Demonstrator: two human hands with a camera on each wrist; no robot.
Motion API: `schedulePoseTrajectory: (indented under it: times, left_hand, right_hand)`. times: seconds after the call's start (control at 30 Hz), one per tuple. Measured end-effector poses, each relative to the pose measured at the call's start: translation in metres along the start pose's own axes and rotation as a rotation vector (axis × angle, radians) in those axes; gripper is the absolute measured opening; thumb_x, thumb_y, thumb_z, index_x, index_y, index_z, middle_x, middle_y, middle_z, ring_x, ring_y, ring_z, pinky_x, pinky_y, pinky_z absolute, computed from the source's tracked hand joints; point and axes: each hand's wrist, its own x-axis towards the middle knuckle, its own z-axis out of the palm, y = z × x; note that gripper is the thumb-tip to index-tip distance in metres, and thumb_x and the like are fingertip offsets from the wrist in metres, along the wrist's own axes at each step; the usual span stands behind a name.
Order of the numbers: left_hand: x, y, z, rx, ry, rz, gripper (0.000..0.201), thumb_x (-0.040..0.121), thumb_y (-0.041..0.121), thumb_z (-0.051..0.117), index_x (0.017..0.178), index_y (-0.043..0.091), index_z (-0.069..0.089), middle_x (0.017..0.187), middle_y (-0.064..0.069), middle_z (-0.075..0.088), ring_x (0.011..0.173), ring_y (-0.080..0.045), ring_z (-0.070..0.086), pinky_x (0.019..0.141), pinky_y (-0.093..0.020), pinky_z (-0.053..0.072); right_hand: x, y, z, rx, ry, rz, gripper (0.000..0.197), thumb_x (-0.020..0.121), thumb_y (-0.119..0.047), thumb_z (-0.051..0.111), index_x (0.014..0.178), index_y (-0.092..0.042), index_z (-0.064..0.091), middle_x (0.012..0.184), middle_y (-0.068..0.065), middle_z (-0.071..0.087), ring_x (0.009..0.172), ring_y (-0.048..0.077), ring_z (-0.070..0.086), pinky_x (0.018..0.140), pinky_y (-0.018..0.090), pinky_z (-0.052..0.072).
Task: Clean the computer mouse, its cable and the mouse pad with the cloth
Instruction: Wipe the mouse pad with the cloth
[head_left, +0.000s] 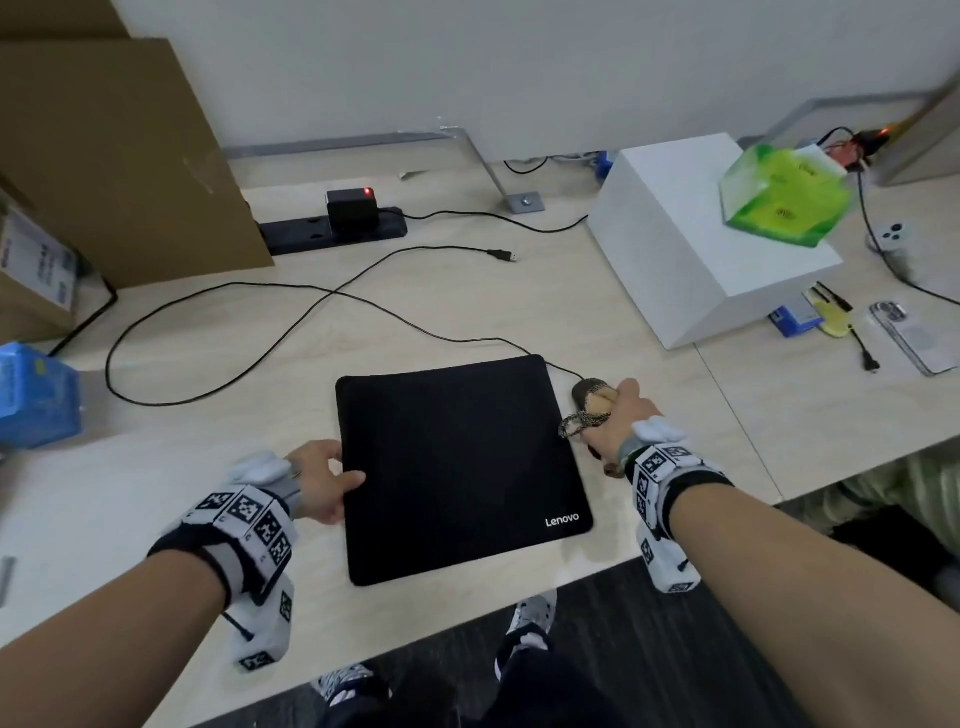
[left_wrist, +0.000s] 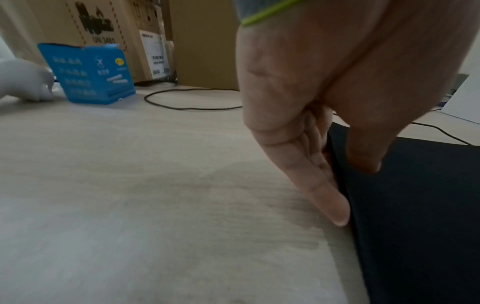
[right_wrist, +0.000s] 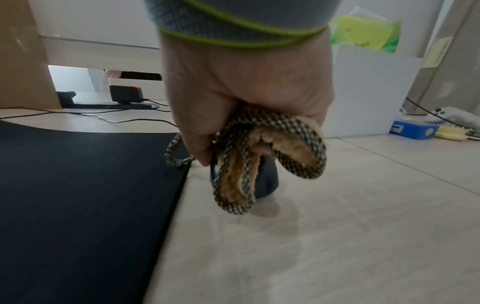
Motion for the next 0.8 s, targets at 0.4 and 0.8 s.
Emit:
schedulePoseTrajectory:
  times: [0.4,0.8]
  left_hand:
    - [0.012,0.004,0.009,0.048,0.047,-0.089,0.005,0.093,0.003,0.055,0.088,0.001,0.053,0.058,-0.015,0.058,0.048,-0.029,0.060,0.056,-0.038,0.057]
    - [0.012,0.000,0.010,0.043,0.028,-0.056,0.005,0.094,0.004,0.054,0.089,0.005,0.055,0.058,-0.016,0.059,0.045,-0.029,0.059,0.054,-0.039,0.056]
  right_hand:
    - [-0.037,-0.037,0.004,0.269,-0.046,-0.219,0.061,0.063,-0.047,0.066,0.112,-0.024,0.036,0.101,0.001,0.062,0.082,0.023,0.061,0.069,0.031,0.051]
    - [-0.035,-0.042,0.017,0.204,-0.120,-0.189,0.035,0.081,-0.030,0.062,0.110,-0.021,0.046,0.097,0.002,0.062,0.078,0.023,0.057,0.066,0.027,0.044]
